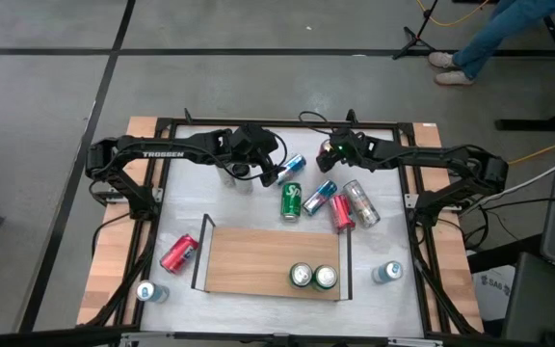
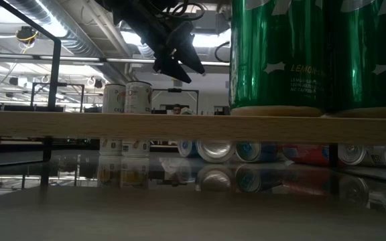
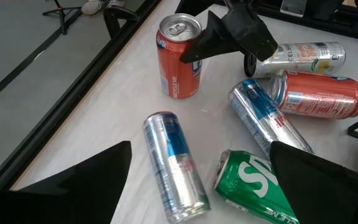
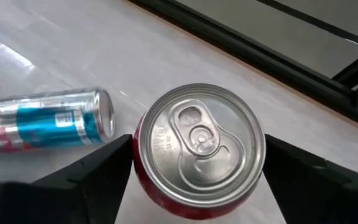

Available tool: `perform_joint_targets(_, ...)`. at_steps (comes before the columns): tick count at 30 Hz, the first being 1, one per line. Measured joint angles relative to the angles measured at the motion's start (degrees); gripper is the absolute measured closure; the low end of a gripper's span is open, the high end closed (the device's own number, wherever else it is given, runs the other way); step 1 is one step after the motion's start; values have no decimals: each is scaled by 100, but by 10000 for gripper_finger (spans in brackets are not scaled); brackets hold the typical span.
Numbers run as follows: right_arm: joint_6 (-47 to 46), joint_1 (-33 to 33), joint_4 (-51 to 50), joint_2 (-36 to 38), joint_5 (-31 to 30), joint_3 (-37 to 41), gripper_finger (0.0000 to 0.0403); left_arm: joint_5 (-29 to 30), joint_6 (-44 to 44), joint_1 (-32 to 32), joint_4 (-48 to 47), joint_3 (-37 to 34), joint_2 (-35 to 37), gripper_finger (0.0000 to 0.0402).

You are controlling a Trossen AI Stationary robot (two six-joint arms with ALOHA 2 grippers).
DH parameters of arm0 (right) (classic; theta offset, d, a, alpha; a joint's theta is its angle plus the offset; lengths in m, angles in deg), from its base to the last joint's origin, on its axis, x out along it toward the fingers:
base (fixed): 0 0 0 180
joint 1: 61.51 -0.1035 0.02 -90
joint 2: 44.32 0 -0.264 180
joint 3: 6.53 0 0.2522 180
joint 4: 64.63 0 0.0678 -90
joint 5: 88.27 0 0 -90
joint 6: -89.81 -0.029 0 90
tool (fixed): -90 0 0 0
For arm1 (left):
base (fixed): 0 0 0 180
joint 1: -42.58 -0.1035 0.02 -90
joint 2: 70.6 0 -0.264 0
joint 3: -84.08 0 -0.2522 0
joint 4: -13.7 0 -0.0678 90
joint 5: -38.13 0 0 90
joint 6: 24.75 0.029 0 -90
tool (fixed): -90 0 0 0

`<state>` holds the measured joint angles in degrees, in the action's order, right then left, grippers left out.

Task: Place canned beverage on shelf
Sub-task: Put the top center red soda can on the shelf

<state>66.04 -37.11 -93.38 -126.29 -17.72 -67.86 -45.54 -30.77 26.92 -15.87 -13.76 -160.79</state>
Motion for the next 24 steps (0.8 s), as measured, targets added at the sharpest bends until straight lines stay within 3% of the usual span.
perform_joint_targets(13,2,0,15,0,0,0,7,17,0,61,2,0,0,25)
perform_joint_targets(24,604,0,-484,7,111,-553,5,22,-1,116,2,0,0,25)
